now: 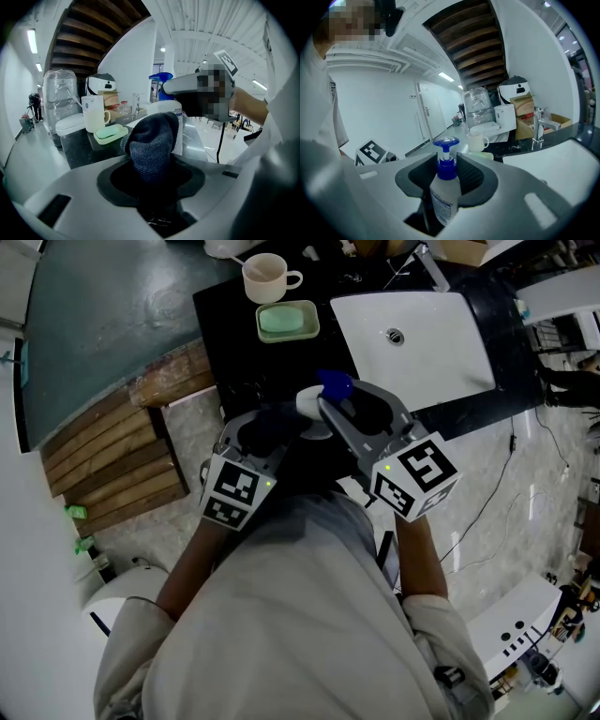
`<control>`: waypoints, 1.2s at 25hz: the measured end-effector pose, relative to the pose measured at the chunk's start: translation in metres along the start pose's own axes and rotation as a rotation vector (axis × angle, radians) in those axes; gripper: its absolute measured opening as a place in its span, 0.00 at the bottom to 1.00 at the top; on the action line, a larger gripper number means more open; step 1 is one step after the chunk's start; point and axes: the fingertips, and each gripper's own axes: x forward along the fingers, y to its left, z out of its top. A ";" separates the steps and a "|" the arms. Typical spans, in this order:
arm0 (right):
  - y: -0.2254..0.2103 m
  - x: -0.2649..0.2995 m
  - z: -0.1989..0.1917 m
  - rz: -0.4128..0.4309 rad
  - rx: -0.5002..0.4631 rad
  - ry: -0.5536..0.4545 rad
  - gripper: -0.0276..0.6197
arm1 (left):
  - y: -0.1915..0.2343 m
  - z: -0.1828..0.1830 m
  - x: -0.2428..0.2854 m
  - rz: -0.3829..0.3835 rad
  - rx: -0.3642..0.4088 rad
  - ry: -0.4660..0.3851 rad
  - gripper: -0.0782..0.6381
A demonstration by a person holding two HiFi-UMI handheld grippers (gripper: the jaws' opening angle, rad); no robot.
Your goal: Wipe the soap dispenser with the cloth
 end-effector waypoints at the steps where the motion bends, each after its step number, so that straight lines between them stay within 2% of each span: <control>1: 0.000 0.000 0.000 0.000 0.000 0.000 0.23 | 0.000 -0.001 0.001 0.003 0.005 0.005 0.34; 11: 0.004 -0.001 -0.001 0.009 -0.004 0.000 0.23 | 0.001 -0.018 0.005 0.030 0.061 0.078 0.34; 23: 0.003 -0.002 0.001 0.017 0.025 -0.011 0.23 | 0.001 -0.031 0.013 0.035 0.178 0.173 0.34; 30: -0.011 -0.008 0.002 -0.003 0.094 -0.040 0.23 | 0.000 -0.033 0.018 0.042 0.217 0.190 0.34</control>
